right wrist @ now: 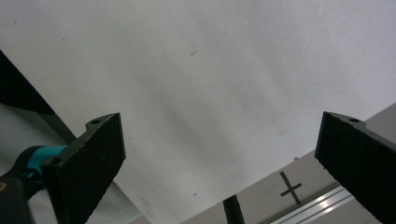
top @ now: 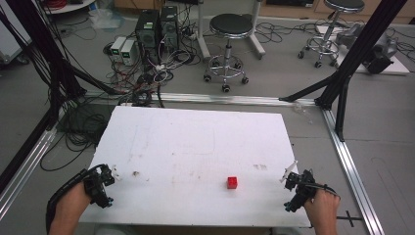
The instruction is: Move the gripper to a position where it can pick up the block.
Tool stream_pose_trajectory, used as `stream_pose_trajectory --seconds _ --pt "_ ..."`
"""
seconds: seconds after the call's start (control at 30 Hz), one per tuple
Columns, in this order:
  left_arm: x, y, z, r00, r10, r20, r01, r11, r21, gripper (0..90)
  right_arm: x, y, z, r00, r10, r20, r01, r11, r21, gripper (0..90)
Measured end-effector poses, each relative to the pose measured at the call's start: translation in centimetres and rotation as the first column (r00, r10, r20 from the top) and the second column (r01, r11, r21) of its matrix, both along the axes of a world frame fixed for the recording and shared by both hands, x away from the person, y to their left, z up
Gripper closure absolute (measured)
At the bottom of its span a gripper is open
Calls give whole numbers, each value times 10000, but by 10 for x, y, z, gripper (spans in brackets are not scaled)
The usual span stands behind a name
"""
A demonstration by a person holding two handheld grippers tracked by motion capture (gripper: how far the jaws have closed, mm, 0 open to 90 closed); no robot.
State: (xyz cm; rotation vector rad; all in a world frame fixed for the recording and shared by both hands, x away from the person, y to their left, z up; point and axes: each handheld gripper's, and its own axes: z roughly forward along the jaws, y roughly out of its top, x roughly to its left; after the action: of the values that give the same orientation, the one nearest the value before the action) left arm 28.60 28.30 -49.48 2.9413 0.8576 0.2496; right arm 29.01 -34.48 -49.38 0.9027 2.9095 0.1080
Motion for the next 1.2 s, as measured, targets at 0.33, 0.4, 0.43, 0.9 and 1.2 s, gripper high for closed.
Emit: stream_pose_trajectory --seconds 0.33,0.4,0.43,0.9,1.2 --pt "0 2 0 9999 117 7 -117 9999 1 214 18 5 29 9962 786 368 -774 9965 -321 9" --pt "0 3 1 9999 112 -45 -112 9999 -5 214 22 10 35 9930 1069 495 -1049 9936 -417 9" --pt "0 3 1 9999 112 -44 -112 9999 -1 214 24 13 39 9917 1170 525 -1145 9922 -486 8" --pt "0 4 2 9999 131 33 -131 9999 -71 214 47 53 68 9575 2807 659 -2768 9589 -624 8" --pt "0 5 2 9998 212 65 -211 9997 -131 214 57 86 68 9219 3832 573 -3804 9232 -545 9"
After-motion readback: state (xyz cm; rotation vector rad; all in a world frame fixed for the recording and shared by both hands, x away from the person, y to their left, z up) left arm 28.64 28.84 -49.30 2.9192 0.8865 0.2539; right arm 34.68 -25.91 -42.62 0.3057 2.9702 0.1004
